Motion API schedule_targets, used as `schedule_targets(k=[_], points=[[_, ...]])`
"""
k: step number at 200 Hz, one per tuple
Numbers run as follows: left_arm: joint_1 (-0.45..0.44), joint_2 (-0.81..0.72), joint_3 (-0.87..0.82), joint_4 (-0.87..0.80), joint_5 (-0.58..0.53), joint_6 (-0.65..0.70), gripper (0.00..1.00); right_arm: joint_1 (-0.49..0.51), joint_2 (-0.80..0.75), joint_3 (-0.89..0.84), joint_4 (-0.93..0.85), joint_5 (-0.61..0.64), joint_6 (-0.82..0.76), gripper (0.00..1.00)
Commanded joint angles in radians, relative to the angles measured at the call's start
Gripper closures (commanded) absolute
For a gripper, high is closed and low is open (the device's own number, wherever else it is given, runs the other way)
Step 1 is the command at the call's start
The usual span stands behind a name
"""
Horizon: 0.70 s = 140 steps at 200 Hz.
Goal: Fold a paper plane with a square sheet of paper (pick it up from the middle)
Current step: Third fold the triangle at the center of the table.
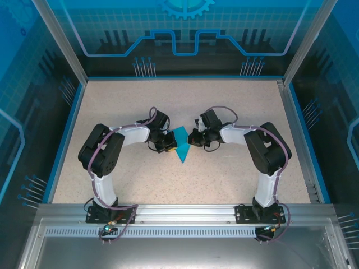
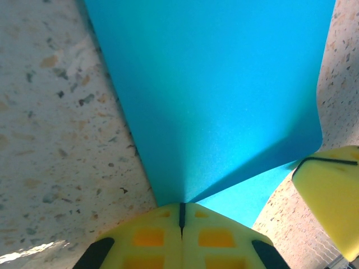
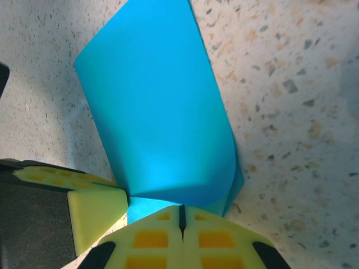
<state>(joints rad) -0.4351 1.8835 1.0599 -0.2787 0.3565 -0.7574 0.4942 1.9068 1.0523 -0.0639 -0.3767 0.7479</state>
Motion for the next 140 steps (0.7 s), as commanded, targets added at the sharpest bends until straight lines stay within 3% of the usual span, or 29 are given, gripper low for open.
schedule_targets(k=[1,52,140], points=[[-0.005,0.045,-0.009,-0.101,-0.071,0.020,1.00,-0.020,0.039,0.042,-0.024,0.013,-0.012,1.00],[-0.005,0.042,-0.011,-0.102,-0.071,0.023,1.00,-0.024,0.073,0.062,-0.053,0.029,-0.016,1.00],[-0.011,0.034,-0.016,-0.089,-0.071,0.015,1.00,0.023,-0.184,-0.074,0.004,-0.042,0.037,1.00]])
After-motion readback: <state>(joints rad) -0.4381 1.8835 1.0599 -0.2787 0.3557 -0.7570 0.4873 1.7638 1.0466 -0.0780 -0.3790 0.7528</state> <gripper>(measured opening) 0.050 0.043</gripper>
